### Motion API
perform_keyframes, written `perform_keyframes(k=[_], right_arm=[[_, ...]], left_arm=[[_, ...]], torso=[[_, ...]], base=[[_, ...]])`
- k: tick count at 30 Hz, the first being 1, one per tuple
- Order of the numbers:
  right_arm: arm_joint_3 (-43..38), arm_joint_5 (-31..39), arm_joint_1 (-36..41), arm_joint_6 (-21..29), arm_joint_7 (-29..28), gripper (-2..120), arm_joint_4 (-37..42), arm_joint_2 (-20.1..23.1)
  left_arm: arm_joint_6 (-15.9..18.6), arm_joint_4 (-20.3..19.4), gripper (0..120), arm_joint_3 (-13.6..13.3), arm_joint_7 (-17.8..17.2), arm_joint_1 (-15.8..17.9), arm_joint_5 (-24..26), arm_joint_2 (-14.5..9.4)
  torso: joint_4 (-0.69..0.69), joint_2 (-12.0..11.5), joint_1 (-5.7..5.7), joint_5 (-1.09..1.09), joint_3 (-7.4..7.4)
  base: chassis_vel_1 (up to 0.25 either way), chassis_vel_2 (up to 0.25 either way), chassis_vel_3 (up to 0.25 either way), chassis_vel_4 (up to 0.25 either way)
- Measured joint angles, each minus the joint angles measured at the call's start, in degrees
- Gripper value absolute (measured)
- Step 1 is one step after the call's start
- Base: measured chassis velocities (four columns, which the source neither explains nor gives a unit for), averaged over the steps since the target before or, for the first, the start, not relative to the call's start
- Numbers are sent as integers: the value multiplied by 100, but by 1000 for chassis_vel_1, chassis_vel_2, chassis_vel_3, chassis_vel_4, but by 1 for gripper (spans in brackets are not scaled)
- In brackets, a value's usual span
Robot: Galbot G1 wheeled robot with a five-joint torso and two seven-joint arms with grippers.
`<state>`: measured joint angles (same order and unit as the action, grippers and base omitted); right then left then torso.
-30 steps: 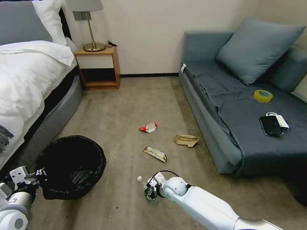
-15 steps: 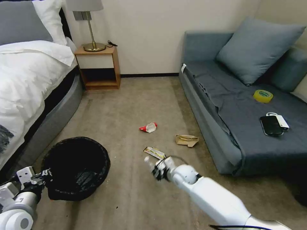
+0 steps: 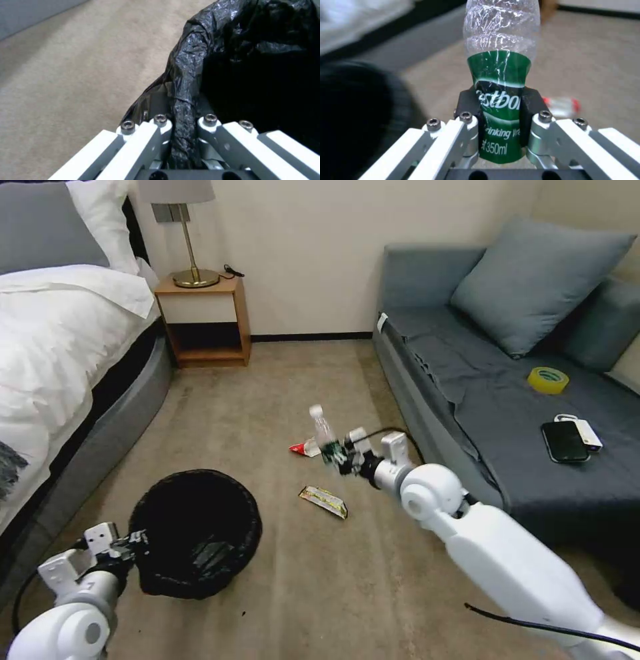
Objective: Pick up the trash bin, then pick up the garbage on the floor and place it into the trash bin.
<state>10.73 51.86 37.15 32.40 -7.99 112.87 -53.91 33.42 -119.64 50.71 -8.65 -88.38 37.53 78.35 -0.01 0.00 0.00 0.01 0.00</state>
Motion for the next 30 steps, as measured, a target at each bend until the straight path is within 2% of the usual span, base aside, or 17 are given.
perform_keyframes(k=[1, 3, 6, 10, 17, 19, 20, 23, 30], right_arm=[[125, 84, 16, -2, -75, 16, 350, 59], [154, 91, 25, -3, -82, 16, 421, 70], [592, 91, 125, 83, -129, 16, 1103, 80], [1048, -120, 169, 222, -145, 16, 1302, -136], [1637, -471, 74, 216, -169, 16, 900, -523], [1870, -583, -7, 192, -169, 16, 638, -793], [1870, -583, -7, 192, -169, 16, 638, -793], [2177, -614, -196, 188, -178, 16, 263, -1240], [2450, -787, -290, 169, -171, 16, -197, -1598]], left_arm=[[8, -24, 4, -61, -14, 14, -34, 20], [9, -27, 4, -68, -16, 15, -40, 22], [28, -102, 4, -179, -39, 27, -112, 52], [41, -189, 4, -238, -47, 9, -122, 85], [52, -313, 4, -270, -38, -66, -123, 132], [53, -372, 4, -269, -17, -117, -123, 160], [53, -372, 4, -269, -17, -117, -123, 160], [45, -425, 4, -268, 54, -196, -166, 223], [-6, -422, 4, -210, 136, -245, -173, 264]], torso=[[1, 0, 0, -1, 0], [1, 0, 0, -1, 0], [0, 0, 0, -1, 0], [1, 0, 0, -1, 0], [1, 0, 0, -2, 0], [1, 0, 0, -2, 0], [1, 0, 0, -2, 0], [2, 0, 0, -2, 0], [1, 0, 0, -2, 0]], base=[[0, 0, 0, 0], [0, 0, 0, 0], [0, 0, 0, 0], [0, 0, 0, 0], [0, 0, 0, 0], [0, 0, 0, 0], [0, 0, 0, 0], [0, 0, 0, 0], [0, 0, 0, 0]])
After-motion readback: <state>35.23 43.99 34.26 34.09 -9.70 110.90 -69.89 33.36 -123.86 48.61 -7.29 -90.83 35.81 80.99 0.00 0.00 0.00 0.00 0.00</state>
